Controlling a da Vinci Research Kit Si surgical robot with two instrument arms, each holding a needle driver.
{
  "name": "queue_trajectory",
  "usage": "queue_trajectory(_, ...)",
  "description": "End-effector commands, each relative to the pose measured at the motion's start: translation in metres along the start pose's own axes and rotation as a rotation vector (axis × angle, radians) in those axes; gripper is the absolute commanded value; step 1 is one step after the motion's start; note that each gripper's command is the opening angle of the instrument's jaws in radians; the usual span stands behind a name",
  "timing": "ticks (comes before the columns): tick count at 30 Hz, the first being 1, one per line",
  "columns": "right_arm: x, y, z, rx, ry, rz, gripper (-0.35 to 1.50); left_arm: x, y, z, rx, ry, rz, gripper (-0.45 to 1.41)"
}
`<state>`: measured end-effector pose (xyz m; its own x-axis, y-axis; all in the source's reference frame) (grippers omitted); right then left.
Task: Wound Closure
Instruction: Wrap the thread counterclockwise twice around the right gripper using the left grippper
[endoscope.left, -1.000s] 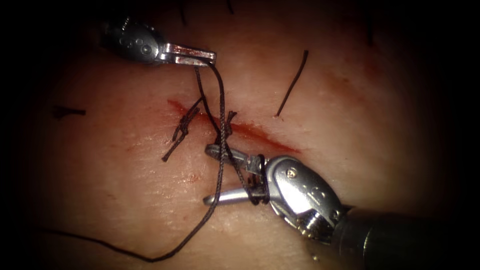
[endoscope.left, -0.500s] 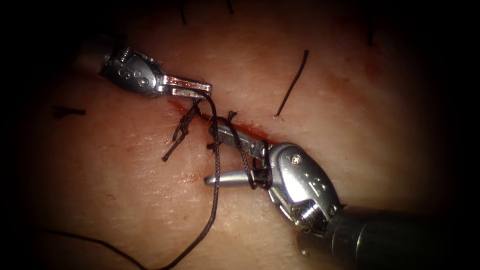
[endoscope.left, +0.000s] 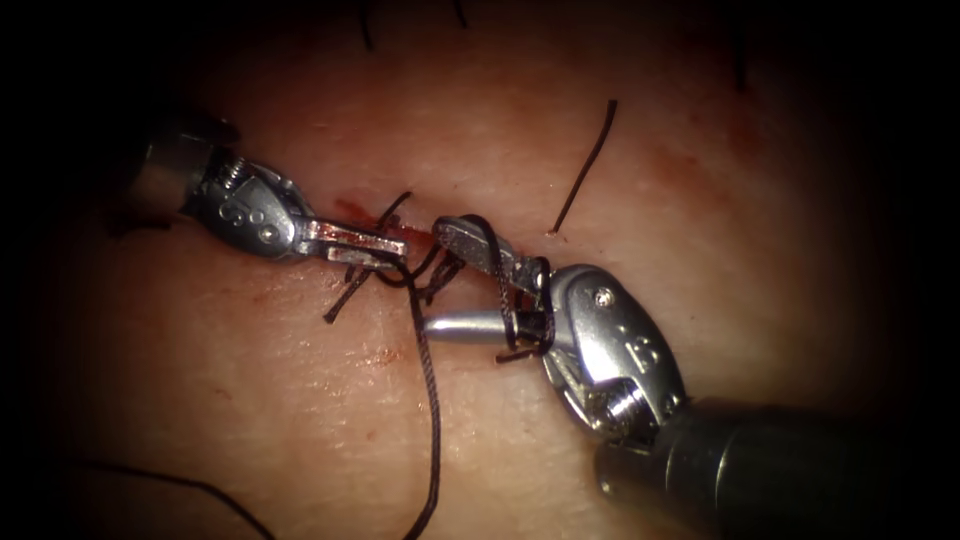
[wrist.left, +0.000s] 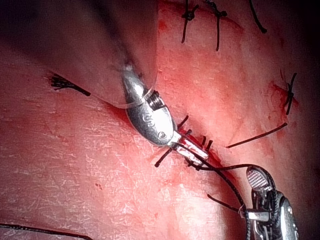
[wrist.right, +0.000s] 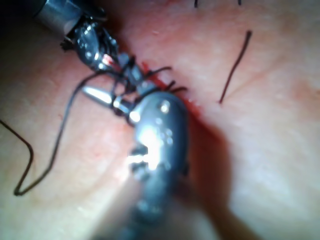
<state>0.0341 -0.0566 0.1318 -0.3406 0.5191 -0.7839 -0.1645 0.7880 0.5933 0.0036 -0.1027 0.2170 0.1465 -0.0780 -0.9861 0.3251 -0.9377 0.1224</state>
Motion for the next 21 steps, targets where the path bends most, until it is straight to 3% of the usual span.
queue_trajectory(1,-0.0006,0.0003,0.0002,-0.017,0.003,-0.003,0.68,-0.0003,0.0006,0.0008,-0.002,0.003,-0.001,-0.45)
queue_trajectory(6,-0.0005,0.0011,0.0002,-0.068,0.018,-0.017,0.66,0.0007,0.0016,0.0021,-0.008,0.011,0.0,-0.45)
queue_trajectory(14,-0.0006,0.0018,0.0003,-0.183,0.01,-0.041,0.66,0.0024,0.0039,0.0069,-0.029,0.029,0.003,-0.45)
queue_trajectory(21,-0.0011,0.0005,0.0009,-0.299,-0.096,-0.096,0.96,0.0047,0.0045,0.0102,-0.038,0.034,-0.006,-0.45)
